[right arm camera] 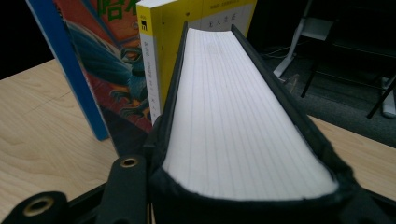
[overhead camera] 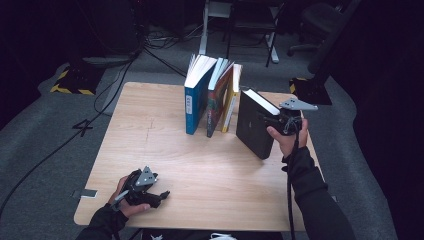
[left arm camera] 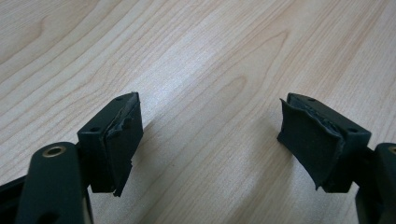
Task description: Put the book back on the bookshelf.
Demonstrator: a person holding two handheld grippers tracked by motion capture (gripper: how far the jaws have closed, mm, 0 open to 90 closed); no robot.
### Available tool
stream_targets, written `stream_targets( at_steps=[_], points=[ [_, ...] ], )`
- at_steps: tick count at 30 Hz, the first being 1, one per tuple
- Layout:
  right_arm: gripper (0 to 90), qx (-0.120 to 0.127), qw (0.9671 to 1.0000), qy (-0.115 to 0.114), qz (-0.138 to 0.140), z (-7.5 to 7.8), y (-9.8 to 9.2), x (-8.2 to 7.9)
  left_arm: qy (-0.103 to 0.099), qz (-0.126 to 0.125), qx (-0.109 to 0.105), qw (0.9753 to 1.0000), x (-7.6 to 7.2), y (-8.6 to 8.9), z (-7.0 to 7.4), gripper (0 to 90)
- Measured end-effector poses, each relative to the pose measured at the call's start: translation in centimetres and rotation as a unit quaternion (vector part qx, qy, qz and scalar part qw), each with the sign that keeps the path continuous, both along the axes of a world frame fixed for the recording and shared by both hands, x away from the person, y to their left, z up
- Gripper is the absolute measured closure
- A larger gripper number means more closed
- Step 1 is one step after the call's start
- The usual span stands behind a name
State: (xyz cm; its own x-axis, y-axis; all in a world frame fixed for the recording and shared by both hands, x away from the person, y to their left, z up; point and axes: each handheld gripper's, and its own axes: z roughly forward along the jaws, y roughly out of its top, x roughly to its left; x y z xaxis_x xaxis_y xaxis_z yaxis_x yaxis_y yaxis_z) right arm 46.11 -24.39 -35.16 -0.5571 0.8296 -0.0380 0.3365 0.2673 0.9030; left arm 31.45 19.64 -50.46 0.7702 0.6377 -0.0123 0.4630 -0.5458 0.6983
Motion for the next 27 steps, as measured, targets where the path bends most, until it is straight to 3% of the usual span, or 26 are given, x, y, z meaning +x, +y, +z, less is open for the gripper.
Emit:
stream_targets(
  at_steps=[6,16,27],
  points=[
    [53.8,0.010,0.9999,-0.001,-0.013,0.2,0.0,0.8,0.000,0.001,0.000,1.0000,0.0,0.0,0.0,21.4],
    [53.9,0.025,0.9990,-0.019,-0.032,0.7,1.7,2.7,0.000,-0.001,-0.002,1.0000,-0.1,-0.1,0.0,21.2],
    [53.7,0.028,0.9974,-0.020,-0.064,-0.9,2.7,4.0,0.000,-0.004,-0.001,1.0000,-0.1,-0.2,0.0,21.2]
  ],
)
